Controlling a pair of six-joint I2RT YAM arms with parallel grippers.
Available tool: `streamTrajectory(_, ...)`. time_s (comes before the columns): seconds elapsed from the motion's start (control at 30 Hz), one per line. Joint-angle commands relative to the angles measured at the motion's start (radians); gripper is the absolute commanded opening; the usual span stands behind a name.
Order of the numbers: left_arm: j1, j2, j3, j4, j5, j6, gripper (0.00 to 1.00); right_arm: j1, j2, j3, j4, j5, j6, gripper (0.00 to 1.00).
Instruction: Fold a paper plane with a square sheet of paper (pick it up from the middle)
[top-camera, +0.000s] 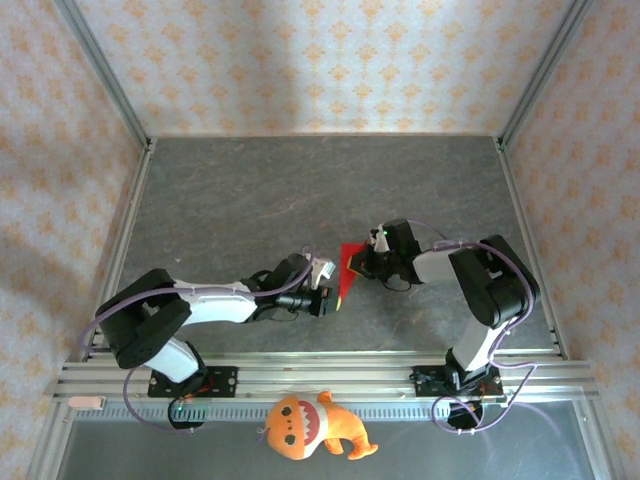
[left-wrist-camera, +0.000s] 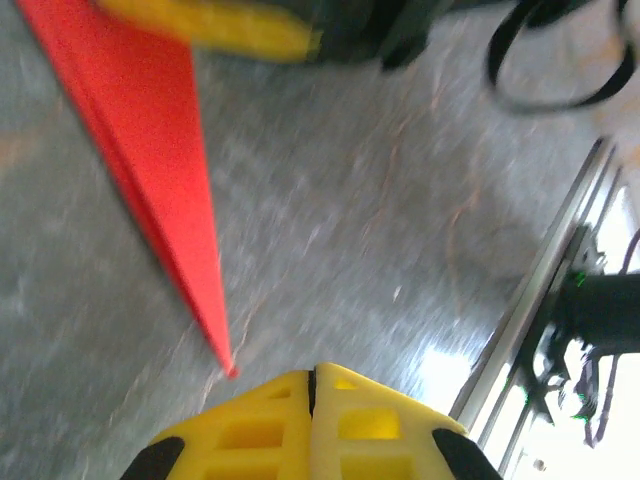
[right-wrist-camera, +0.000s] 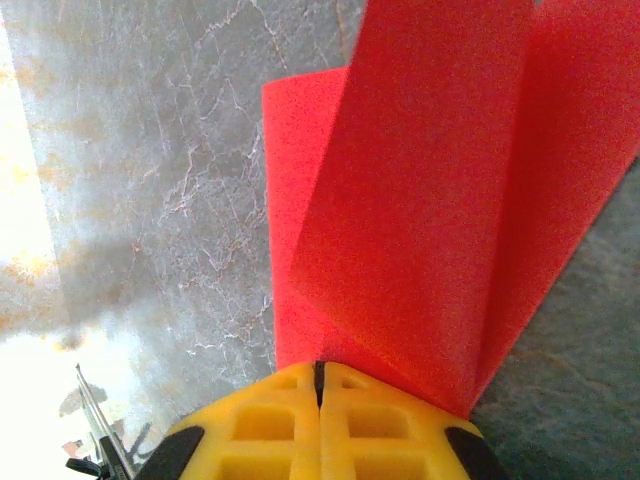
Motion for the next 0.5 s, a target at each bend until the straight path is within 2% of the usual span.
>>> streamTrajectory(0.0,0.025,0.056,0.076,0.072,-0.031,-0.026,0.0,0.003,0.057,-0.039,-0.084,0.162,-0.016,0.05)
streamTrajectory(0.17,0.036,0.207,0.177,0.062,-0.07,-0.032,0.0,0.004,0.052,-0.039,-0.073,0.15,-0.006,0.05)
streamTrajectory(0.47,0.065,0.299,0.212,0.127,-0.109,-0.058,0.0,0.004,0.04,-0.047,-0.059,0.13,-0.005,0.06)
